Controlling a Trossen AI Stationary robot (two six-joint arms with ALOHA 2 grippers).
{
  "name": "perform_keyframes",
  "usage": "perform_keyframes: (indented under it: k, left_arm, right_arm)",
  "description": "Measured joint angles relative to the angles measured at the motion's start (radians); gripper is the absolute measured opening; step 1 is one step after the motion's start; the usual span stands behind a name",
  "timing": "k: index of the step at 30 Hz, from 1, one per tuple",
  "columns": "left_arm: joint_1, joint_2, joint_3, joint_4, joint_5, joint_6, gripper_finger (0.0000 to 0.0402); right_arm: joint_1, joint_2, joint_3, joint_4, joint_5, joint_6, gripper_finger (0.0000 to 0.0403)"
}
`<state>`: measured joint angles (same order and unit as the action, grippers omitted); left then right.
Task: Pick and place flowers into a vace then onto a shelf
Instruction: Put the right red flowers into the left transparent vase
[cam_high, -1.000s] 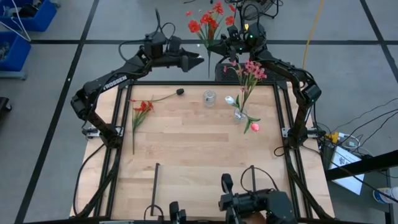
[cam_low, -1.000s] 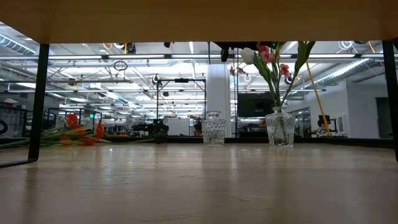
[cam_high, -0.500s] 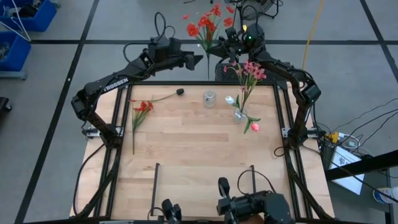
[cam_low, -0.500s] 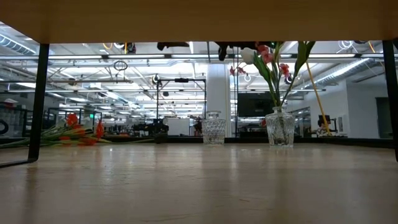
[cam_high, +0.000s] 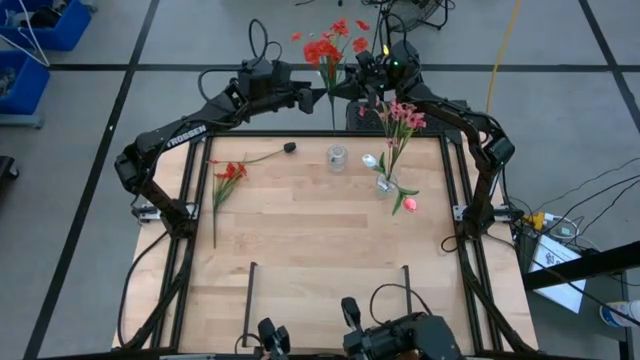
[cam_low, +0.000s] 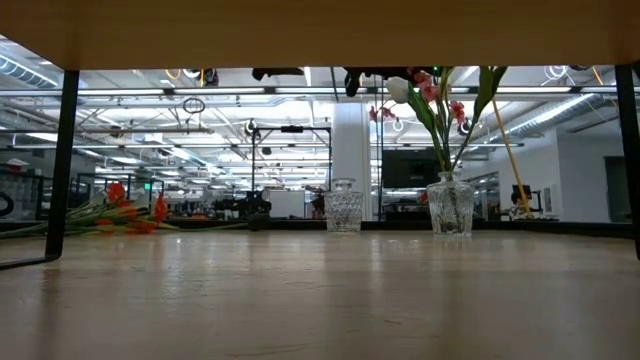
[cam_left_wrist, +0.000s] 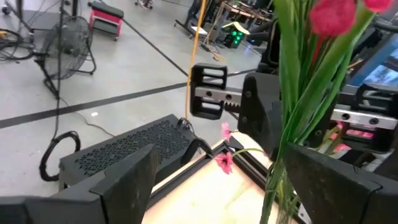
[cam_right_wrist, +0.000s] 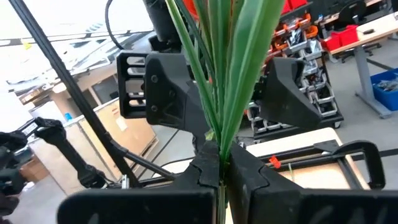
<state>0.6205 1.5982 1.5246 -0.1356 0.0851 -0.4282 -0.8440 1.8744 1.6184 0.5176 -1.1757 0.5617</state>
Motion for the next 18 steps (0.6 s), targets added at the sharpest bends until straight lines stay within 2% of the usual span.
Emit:
perform_keyframes:
  k: [10,18]
  left_arm:
    - [-0.002,0.000,0.000,0.011,0.071,-0.003,0.0351]
    - [-0.015,0.001,0.001,0.004,0.080,-0.024,0.0351]
  right_arm:
    - [0.007,0.000,0.000,-0.014,-0.008,-0.019,0.0000]
    - [0.005,0.000,0.000,-0.034,-0.006,-0.035,0.0000]
